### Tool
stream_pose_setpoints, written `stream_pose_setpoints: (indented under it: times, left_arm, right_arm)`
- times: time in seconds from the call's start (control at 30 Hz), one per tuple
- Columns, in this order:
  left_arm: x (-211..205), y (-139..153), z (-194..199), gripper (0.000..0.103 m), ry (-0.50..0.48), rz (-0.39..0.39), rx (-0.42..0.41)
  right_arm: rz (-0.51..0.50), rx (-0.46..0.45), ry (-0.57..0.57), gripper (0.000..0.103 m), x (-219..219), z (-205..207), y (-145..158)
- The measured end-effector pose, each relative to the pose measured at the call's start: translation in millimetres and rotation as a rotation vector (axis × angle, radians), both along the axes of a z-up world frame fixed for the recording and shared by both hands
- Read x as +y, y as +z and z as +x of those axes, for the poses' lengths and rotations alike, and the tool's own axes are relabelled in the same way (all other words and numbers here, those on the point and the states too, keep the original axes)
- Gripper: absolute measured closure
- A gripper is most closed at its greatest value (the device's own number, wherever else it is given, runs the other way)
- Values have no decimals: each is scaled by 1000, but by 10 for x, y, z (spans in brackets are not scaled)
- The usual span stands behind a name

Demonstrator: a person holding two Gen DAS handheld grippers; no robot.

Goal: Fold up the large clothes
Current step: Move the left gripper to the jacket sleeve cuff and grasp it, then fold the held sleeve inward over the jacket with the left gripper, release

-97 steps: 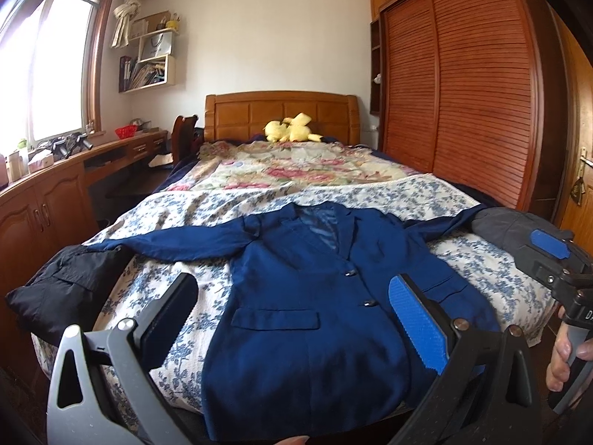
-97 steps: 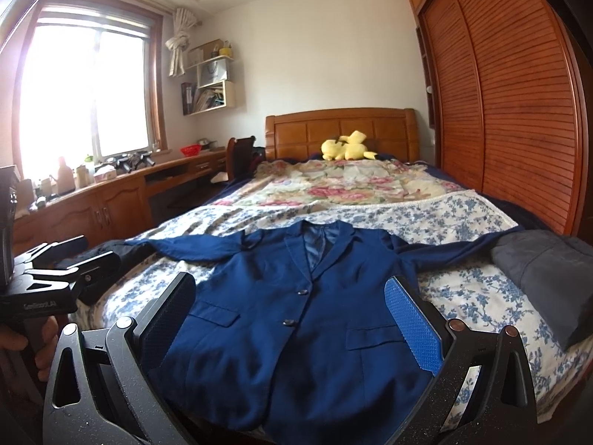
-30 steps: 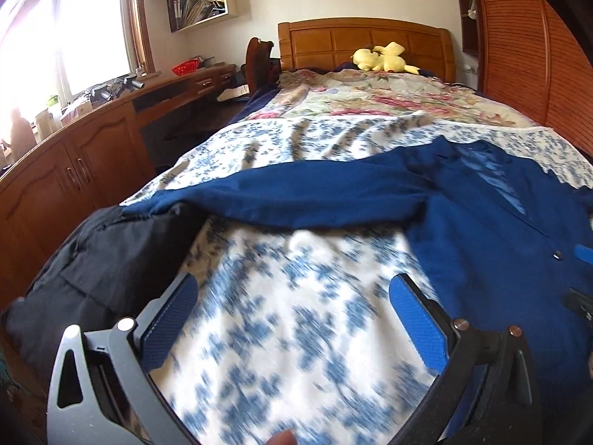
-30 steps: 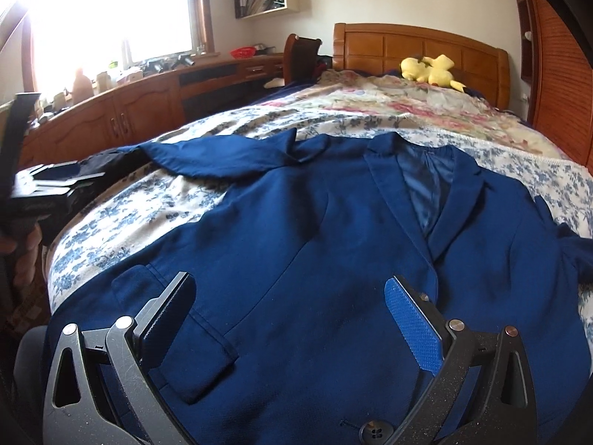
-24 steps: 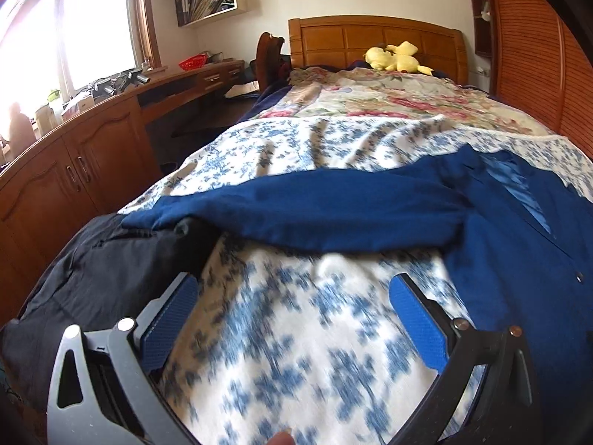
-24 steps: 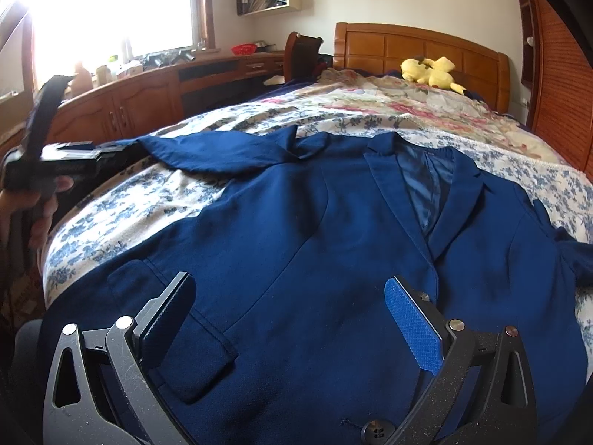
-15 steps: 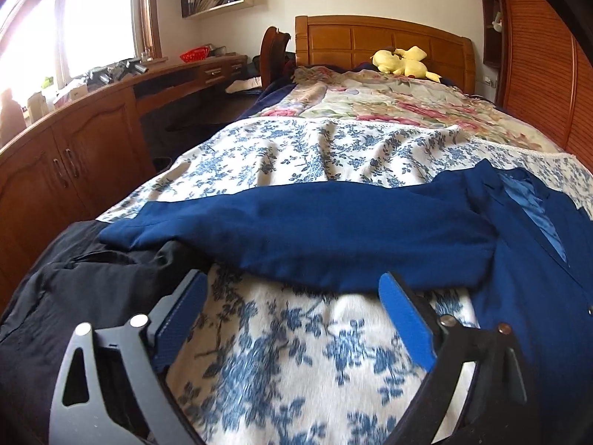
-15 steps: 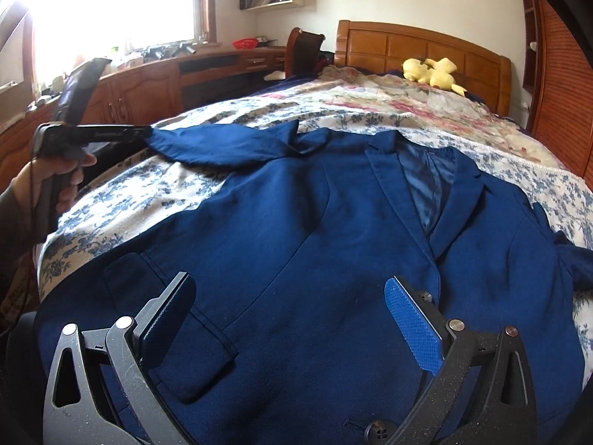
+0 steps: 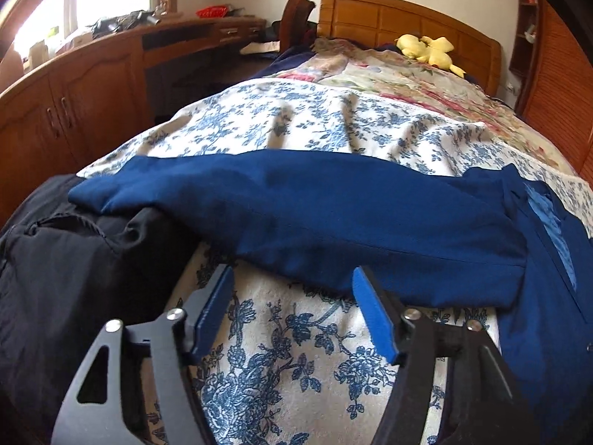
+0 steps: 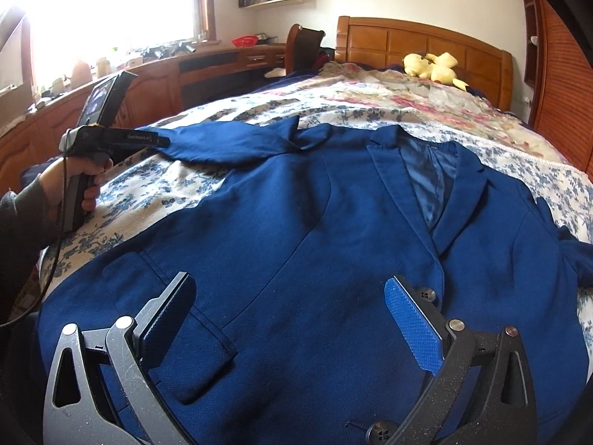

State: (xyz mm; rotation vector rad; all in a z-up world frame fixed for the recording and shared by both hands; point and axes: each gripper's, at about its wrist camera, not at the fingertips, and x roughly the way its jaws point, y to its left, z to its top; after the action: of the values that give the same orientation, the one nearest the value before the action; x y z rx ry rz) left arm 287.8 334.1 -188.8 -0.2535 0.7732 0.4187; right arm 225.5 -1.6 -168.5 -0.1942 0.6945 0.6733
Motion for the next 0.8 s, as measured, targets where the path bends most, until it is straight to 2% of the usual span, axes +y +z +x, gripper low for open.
stream_pose_setpoints:
  times: [0.2, 0.33, 0.43, 0.5, 0.53, 0.57, 0.63, 0.8]
  left_arm:
    - [62, -88, 71, 39, 11, -80, 33]
    - [100, -101, 131, 42, 9, -116, 23]
    - [109, -72, 210, 55, 18, -116, 21]
    - [105, -63, 284, 68, 13, -108, 29]
    - [106, -71, 322, 79, 13, -105, 37]
    - [116, -101, 364, 95, 12, -121, 49]
    - [117, -129, 402, 101, 13, -133, 67]
    - [-114, 147, 375, 103, -5, -26, 41]
  right_arm:
    - [5, 0, -3, 0, -7, 2, 2]
    - [11, -5, -4, 0, -23, -1, 8]
    - [14, -5, -6, 0, -29, -8, 13]
    - [15, -4, -6, 0, -27, -8, 14]
    - [12, -4, -5, 0, -29, -8, 10]
    - [12, -4, -5, 0, -28, -11, 12]
    - [13, -7, -5, 0, -33, -13, 14]
    - [15, -2, -1, 0, -39, -5, 13]
